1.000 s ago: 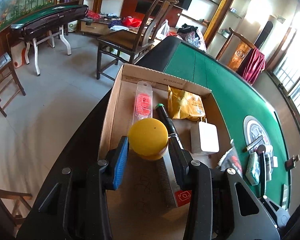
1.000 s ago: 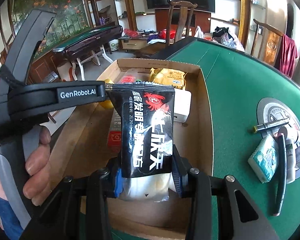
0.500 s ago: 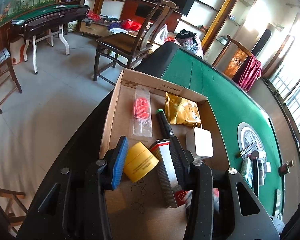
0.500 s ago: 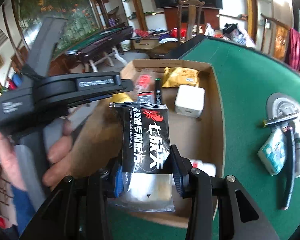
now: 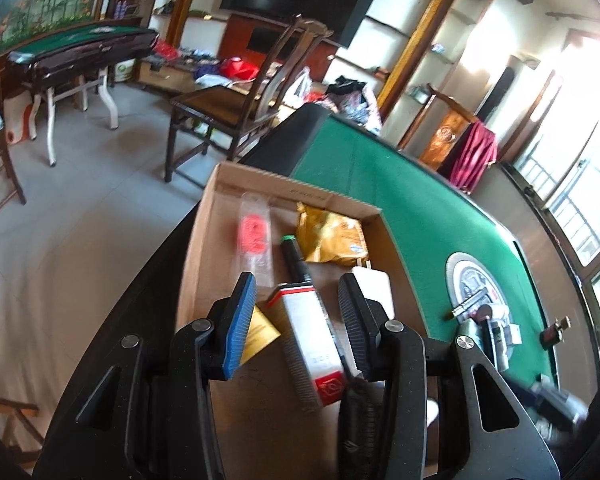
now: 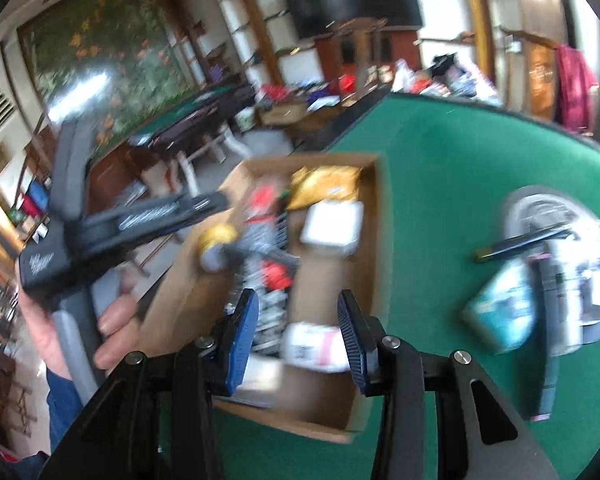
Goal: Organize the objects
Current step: 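Carry the yellow container into the box and release it while the right tool drops the black packet in, then grasp the black marker with pink cap with the right tool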
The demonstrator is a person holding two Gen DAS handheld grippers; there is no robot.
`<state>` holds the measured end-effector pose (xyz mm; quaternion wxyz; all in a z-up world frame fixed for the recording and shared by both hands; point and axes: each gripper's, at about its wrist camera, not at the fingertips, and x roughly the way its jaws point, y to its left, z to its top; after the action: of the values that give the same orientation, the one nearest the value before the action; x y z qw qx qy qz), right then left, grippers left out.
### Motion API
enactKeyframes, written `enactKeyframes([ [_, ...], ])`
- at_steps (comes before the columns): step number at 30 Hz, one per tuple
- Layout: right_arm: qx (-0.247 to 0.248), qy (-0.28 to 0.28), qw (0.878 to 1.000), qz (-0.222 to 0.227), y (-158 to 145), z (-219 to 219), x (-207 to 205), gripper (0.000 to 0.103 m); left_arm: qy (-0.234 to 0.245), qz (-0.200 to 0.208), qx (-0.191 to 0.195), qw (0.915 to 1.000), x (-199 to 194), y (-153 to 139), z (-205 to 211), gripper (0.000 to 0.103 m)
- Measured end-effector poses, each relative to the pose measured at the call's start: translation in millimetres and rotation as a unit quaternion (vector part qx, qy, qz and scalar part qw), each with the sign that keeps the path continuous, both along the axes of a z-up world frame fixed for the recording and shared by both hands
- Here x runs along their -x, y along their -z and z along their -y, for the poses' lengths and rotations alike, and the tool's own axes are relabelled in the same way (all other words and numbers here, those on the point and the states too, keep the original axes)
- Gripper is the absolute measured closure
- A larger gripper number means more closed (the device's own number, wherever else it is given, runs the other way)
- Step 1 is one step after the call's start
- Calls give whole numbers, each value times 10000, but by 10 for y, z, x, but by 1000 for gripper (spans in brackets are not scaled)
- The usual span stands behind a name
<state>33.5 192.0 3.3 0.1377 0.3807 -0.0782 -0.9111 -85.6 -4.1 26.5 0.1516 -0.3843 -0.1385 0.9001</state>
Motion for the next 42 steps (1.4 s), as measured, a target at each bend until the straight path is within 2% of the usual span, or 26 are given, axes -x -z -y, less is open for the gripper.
enactKeyframes([
  [5, -220, 774, 9967, 57, 68, -817, -113, 62, 412, -287, 76, 9987, -96, -79, -166, 61],
  [8, 28, 1089, 9934, 348, 210, -1284, -163, 63, 629, -443, 149, 9969, -159, -114, -280, 57],
  [10, 59, 1203, 9916, 471, 287, -1442, -200, 63, 738, -514, 217, 9957, -190, -125, -345, 56],
  [15, 104, 1099, 9913, 721, 411, -1482, -167, 63, 797, -521, 485, 9943, -209, -85, -482, 56],
  [17, 21, 1115, 9904, 821, 485, -1449, -108, 69, 801, -488, 499, 9943, -201, -73, -488, 56],
  [19, 13, 1105, 9894, 946, 569, -1465, -70, 70, 809, -478, 484, 9944, -198, -69, -495, 56],
  [20, 53, 1081, 9889, 1022, 607, -1466, -44, 75, 814, -478, 485, 9943, -198, -68, -495, 56],
  [25, -75, 1025, 9872, 1216, 735, -1416, 123, 85, 904, -513, 549, 9931, -229, -66, -541, 56],
  [29, -287, 1000, 9874, 1192, 760, -1374, 162, 90, 1016, -567, 608, 9913, -263, -66, -602, 56],
  [33, -67, 1099, 9881, 1070, 685, -1485, 55, 90, 1318, -573, 501, 9884, -336, -110, -712, 56],
  [36, 191, 1189, 9892, 838, 577, -1600, -28, 90, 1801, -551, 469, 9810, -442, -161, -985, 56],
  [39, 306, 1219, 9895, 708, 514, -1658, -72, 90, 2183, -502, 749, 9717, -538, -166, -1398, 56],
  [42, 524, 1212, 9892, 640, 459, -1718, -111, 90, 2586, -235, 893, 9616, -553, -108, -1823, 55],
])
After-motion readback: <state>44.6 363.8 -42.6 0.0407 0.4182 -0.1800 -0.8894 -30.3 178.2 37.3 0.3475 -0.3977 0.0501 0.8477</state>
